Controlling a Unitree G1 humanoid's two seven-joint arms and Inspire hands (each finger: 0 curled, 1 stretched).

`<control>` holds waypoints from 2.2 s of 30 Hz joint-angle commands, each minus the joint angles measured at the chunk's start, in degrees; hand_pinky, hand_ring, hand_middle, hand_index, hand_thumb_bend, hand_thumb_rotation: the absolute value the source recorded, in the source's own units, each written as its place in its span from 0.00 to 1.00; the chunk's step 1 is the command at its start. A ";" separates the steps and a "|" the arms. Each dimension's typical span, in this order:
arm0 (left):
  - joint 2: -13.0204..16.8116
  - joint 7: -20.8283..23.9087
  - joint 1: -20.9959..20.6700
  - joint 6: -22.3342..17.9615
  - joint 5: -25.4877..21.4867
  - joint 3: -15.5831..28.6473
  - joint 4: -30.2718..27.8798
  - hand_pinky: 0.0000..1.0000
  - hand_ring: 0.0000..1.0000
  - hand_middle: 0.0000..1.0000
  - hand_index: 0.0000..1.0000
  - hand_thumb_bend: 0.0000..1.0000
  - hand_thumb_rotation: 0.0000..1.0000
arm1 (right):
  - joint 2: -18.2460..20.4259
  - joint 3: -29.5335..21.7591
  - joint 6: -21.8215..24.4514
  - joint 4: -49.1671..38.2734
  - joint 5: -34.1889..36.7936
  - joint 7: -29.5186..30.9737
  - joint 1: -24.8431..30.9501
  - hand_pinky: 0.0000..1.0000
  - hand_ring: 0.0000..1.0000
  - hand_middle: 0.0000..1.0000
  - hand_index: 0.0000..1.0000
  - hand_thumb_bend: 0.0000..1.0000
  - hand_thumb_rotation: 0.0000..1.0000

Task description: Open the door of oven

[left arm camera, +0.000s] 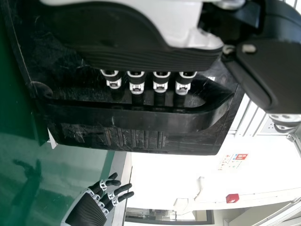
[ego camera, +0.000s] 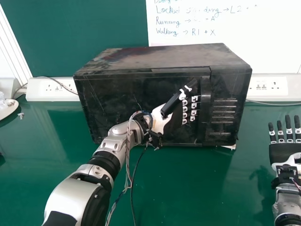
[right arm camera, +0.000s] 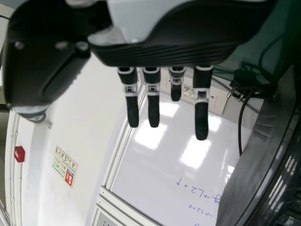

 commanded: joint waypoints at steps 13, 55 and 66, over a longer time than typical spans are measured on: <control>-1.82 -1.25 -2.78 2.29 0.27 -0.20 1.02 0.48 0.71 0.79 0.77 0.91 0.93 | 0.99 -0.09 -0.65 -0.91 0.33 0.81 -0.01 0.93 0.96 1.00 0.97 1.00 0.90; -3.76 -4.29 -3.33 4.88 -1.45 1.14 1.16 0.48 0.70 0.77 0.79 0.92 0.95 | 1.12 0.49 -2.23 -1.00 -0.35 -1.24 -0.09 0.76 0.77 0.81 0.87 1.00 0.88; -3.54 -5.27 -2.95 5.77 -2.36 2.07 0.69 0.47 0.69 0.76 0.80 0.92 0.94 | 0.96 0.36 -1.57 -0.82 0.00 -1.86 -0.28 0.68 0.70 0.74 0.80 1.00 0.86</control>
